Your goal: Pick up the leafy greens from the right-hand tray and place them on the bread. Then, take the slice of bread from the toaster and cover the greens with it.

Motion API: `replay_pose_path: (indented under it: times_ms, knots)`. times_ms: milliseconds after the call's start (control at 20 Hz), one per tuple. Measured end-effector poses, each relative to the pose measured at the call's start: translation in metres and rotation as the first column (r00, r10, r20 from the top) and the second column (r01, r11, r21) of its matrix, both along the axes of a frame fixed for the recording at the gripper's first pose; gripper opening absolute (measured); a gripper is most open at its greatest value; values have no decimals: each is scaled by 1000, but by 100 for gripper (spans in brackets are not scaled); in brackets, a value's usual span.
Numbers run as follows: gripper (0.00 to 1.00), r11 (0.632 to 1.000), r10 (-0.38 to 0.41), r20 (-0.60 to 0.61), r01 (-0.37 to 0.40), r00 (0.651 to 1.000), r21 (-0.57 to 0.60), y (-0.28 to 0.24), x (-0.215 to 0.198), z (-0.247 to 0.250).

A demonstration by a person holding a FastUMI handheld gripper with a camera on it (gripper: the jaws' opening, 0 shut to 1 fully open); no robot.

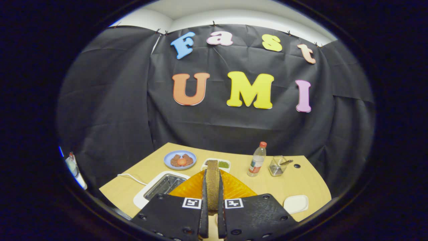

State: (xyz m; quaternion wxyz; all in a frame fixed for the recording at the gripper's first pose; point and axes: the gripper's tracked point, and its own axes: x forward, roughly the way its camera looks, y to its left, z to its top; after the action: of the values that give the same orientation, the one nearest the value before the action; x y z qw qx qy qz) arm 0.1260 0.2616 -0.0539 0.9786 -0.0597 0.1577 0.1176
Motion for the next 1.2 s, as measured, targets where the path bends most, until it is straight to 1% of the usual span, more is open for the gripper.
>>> replay_pose_path:
  times_ms: [100,350,500,650,800,900,1050,1200]
  knots:
    - [11,999,-35,-34,35,999,6,-22,6,-21]
    - [11,997,-74,-116,77,991,27,-58,15,-72]
    - [11,997,-75,-150,80,986,23,-65,18,-102]
    - [11,997,-60,-182,67,982,34,-67,17,-128]
    - [11,996,-45,-229,62,972,67,-73,19,-155]
    - [11,993,-49,-253,75,966,92,-85,23,-169]
    - [11,987,-70,-255,104,964,120,-110,30,-176]
    - [11,987,-78,-271,113,959,115,-128,35,-189]
